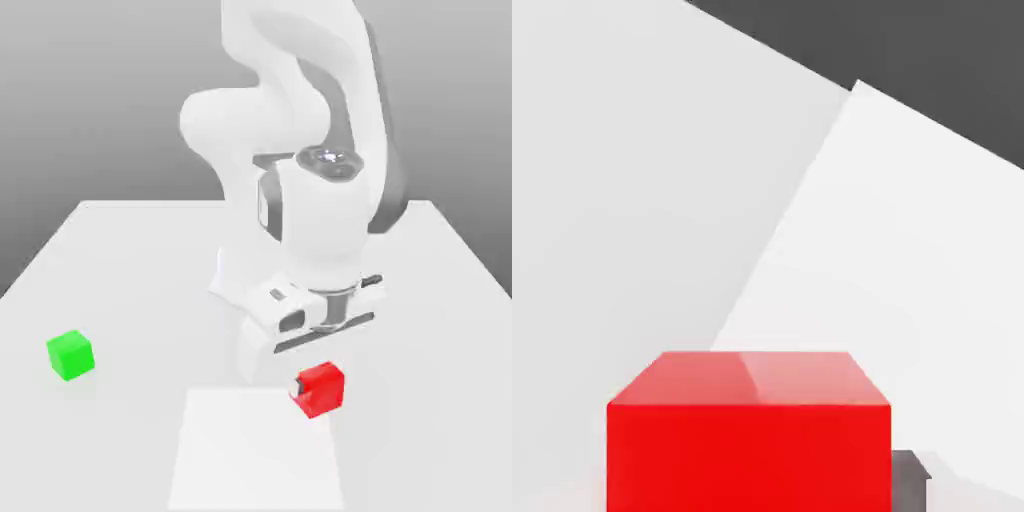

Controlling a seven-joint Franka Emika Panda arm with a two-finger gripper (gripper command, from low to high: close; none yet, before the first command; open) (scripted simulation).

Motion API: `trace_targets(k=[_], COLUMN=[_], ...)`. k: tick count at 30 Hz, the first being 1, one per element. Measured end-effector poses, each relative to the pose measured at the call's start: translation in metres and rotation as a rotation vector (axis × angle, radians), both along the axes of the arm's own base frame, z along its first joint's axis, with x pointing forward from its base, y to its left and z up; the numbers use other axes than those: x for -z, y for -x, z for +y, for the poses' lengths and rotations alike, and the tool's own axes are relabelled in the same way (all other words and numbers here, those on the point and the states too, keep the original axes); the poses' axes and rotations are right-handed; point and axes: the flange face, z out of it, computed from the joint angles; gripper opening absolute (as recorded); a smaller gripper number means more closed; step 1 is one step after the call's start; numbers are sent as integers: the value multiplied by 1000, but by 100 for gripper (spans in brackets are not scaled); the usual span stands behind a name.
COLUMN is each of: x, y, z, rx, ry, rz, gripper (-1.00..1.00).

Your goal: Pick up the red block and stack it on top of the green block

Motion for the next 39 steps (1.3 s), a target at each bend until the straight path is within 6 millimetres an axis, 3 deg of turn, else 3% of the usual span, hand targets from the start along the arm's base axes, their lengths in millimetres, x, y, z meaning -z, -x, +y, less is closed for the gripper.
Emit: trace_targets(k=[5, 10, 16, 21, 25, 39], x=[-9, -17, -26, -33, -28, 11], y=[6, 30, 76, 132, 153, 164], z=[-86, -166, -245, -304, -322, -328], rx=[-2, -15, -50, -63, -62, -62], ry=[5, 7, 3, -3, 10, 27], rz=[1, 3, 5, 3, 29, 118], gripper=[-100, -100, -100, -100, -100, -100])
